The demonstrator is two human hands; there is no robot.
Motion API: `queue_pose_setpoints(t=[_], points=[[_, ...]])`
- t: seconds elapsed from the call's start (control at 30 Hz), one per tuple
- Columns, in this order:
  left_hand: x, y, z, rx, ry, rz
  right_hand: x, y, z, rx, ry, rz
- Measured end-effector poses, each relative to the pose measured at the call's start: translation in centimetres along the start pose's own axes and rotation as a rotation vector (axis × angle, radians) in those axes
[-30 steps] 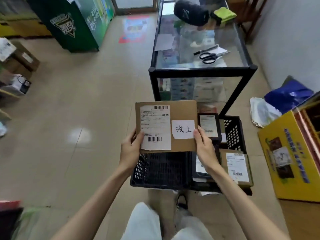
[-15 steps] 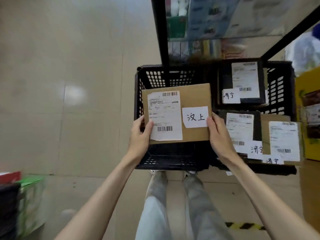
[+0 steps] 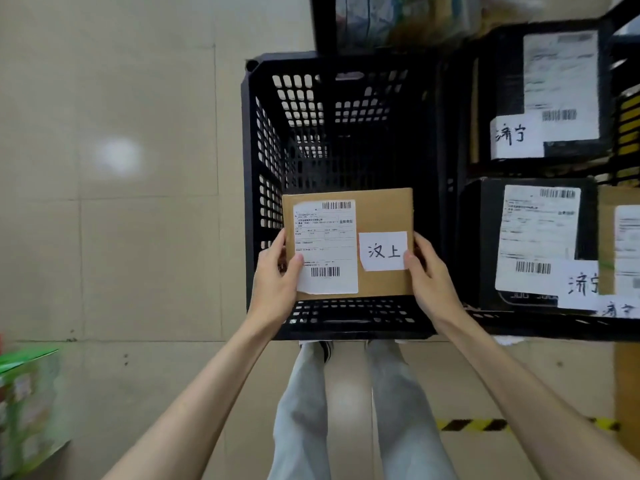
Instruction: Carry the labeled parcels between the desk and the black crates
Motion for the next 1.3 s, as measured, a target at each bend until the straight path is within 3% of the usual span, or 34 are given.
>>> queue_pose_setpoints(t=[0.53, 1.07, 1.2, 1.3], points=[[8.8, 4.0, -3.3, 0.085, -0.206, -0.068, -6.2, 6.1, -2.7, 0.062, 0.219, 0.046], [10.8, 6.0, -6.1, 0.153, -0.233, -0.120, -10.2, 9.7, -6.2, 0.136, 0.222, 0.244], [9.5, 5.3, -4.8, 0.129, -0.023, -0.231, -9.3, 8.8, -5.9, 0.106, 0.132, 0.408], [8.6, 4.7, -3.4, 0.184, 0.255, -0.428, -8.1, 7.6, -4.5, 0.074, -0.198, 0.642]])
Point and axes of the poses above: each hand's wrist, its own z-axis away from the middle knuckle, its own y-axis out of the palm, x = y × z, the point moved 2 cm from there along -z, towards the middle knuckle, and after that the axes turned 15 degrees about -x, right-handed, at the moved point
